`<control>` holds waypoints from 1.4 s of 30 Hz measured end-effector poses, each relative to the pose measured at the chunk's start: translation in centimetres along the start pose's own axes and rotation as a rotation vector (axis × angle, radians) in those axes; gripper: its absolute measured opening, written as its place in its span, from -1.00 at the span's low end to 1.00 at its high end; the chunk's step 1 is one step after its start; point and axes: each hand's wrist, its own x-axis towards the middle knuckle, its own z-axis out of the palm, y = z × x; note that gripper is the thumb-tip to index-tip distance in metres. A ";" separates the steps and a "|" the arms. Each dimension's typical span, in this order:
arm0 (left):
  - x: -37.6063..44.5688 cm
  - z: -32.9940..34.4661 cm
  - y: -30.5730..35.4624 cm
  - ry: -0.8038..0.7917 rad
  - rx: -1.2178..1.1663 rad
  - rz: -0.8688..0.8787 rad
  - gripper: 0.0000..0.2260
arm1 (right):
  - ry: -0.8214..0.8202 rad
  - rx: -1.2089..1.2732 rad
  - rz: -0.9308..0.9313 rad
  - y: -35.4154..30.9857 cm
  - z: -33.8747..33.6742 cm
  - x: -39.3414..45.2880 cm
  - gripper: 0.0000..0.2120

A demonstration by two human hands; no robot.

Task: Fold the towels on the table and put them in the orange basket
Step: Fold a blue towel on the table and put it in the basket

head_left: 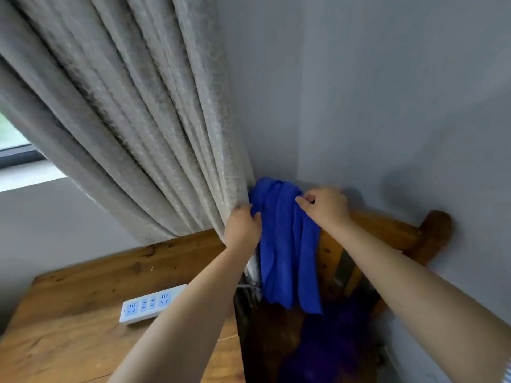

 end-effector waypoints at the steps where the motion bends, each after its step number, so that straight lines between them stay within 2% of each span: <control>1: 0.5 0.0 -0.1 0.008 -0.024 -0.012 -0.66 | -0.008 0.008 0.020 -0.1 0.4 0.6 -0.67; 5: 2.2 0.2 -0.2 0.004 -0.106 -0.027 -0.63 | -0.077 -0.066 0.113 -0.9 1.7 2.7 -0.57; 9: 3.1 0.5 0.4 0.017 -0.129 -0.048 -0.62 | -0.106 -0.015 0.230 -1.3 1.9 3.9 -0.56; 13: 3.4 0.5 1.2 0.089 -0.114 -0.046 -0.66 | -0.134 0.168 0.308 -1.4 2.0 4.4 -0.66; 16: 3.3 0.7 1.6 0.113 -0.111 0.001 -0.70 | -0.045 0.328 0.287 -0.9 1.9 3.8 -0.56; 19: 3.2 1.2 1.8 0.090 -0.096 0.039 -0.67 | 0.059 0.533 0.244 0.6 0.9 2.6 -0.66; 23: 3.3 1.7 1.9 0.110 -0.067 0.023 -0.67 | 0.060 0.642 0.270 3.8 -0.7 0.7 -0.68; 28: 3.2 1.9 2.8 0.155 0.044 0.080 -0.69 | -0.033 0.555 0.273 5.7 -2.2 -0.5 -0.71; 31: 2.3 2.7 3.5 0.146 0.056 0.210 -0.73 | -0.063 0.454 0.244 6.2 -2.5 -0.6 -0.70; 34: 1.0 3.8 4.0 0.027 0.006 0.339 -0.77 | -0.057 0.371 0.244 7.3 -2.8 -0.6 -0.80; 36: 0.6 4.4 4.6 -0.084 -0.015 0.371 -0.75 | -0.082 0.275 0.262 8.0 -3.0 -0.6 -0.80; 39: 0.8 4.9 6.0 -0.122 -0.075 0.348 -0.71 | -0.165 0.195 0.338 8.3 -3.3 -0.4 -0.69; 42: 1.0 5.3 7.5 -0.147 -0.058 0.339 -0.69 | -0.222 0.267 0.416 8.3 -3.5 -0.1 -0.67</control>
